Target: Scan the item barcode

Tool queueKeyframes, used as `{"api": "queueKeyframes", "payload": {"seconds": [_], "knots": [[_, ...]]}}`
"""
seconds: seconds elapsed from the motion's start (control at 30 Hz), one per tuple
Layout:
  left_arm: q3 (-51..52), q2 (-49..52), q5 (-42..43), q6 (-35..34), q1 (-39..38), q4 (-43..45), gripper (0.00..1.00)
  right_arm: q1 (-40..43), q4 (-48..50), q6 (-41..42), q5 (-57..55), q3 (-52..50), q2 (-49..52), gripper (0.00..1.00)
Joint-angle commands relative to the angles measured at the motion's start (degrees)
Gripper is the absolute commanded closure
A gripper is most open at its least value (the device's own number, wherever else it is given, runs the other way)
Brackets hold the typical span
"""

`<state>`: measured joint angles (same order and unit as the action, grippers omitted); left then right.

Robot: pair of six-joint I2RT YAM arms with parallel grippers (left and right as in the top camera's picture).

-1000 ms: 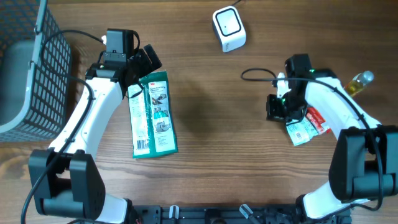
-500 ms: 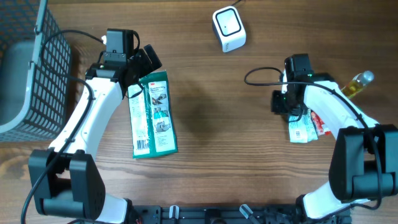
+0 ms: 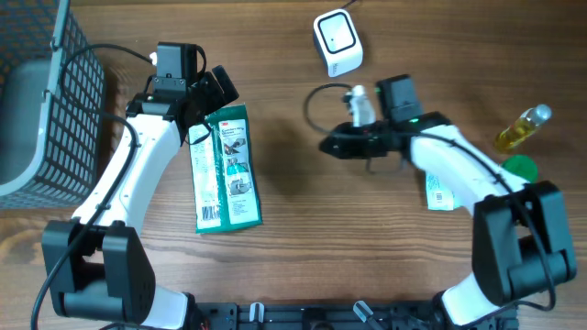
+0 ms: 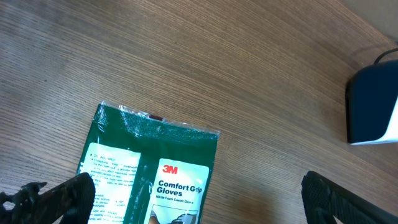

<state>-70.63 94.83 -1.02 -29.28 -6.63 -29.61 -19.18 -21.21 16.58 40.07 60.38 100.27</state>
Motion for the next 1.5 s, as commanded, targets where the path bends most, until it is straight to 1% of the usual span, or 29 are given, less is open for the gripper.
{"api": "queueKeyframes", "payload": {"seconds": [0.0, 0.07, 0.17, 0.23, 0.37, 0.67, 0.77, 0.87, 0.97, 1.17, 1.27, 1.37, 1.43, 1.47], "knots": [[-0.42, 0.0, -0.37, 0.09, 0.04, 0.04, 0.0, -6.8, 4.37, 3.52, -0.39, 0.02, -0.31, 0.69], [-0.42, 0.0, -0.37, 0.09, 0.04, 0.02, 0.0, -10.8, 7.19, 3.5, -3.82, 0.02, -0.31, 0.69], [-0.42, 0.0, -0.37, 0.07, 0.04, 0.02, 0.0, -15.3, 9.97, 3.76, -6.14, 0.02, -0.31, 0.69], [-0.42, 0.0, -0.37, 0.09, 0.04, 0.02, 0.0, -17.92, 11.43, 5.14, -8.28, 0.02, -0.31, 0.68], [-0.42, 0.0, -0.35, 0.09, 0.04, 0.02, 0.0, -21.2, 13.55, 6.51, -10.86, 0.02, -0.31, 0.68], [-0.42, 0.0, -0.37, 0.07, 0.04, 0.02, 0.0, -21.31, 12.17, 7.61, -11.72, 0.02, -0.31, 0.64], [-0.42, 0.0, -0.37, 0.09, 0.04, 0.02, 0.0, -21.31, 12.2, 7.87, -13.99, 0.02, -0.31, 0.64], [-0.42, 0.0, -0.35, 0.09, 0.04, 0.02, 0.0, -21.31, 12.2, 9.14, -19.1, 0.02, -0.31, 0.64], [-0.42, 0.0, -0.35, 0.09, 0.04, 0.02, 0.0, -21.31, 12.2, 9.18, -20.98, 0.02, -0.31, 0.64], [-0.42, 0.0, -0.37, 0.09, 0.0, 0.02, 0.0, -21.31, 12.61, 15.17, -21.22, 0.02, -0.31, 0.63], [-0.42, 0.0, -0.35, 0.09, 0.0, 0.02, 0.0, -21.31, 12.48, 15.04, -21.97, 0.02, -0.31, 0.62], [-0.42, 0.0, -0.35, 0.09, 0.0, 0.02, 0.0, -21.31, 11.02, 15.06, -22.47, 0.02, -0.31, 0.57], [-0.42, 0.0, -0.35, 0.09, 0.0, 0.02, 0.0, -21.31, 8.2, 14.84, -22.51, 0.02, -0.31, 0.56], [-0.42, 0.0, -0.37, 0.09, 0.0, 0.02, 0.0, -21.22, 6.93, 14.71, -23.15, 0.02, -0.31, 0.57]]}}
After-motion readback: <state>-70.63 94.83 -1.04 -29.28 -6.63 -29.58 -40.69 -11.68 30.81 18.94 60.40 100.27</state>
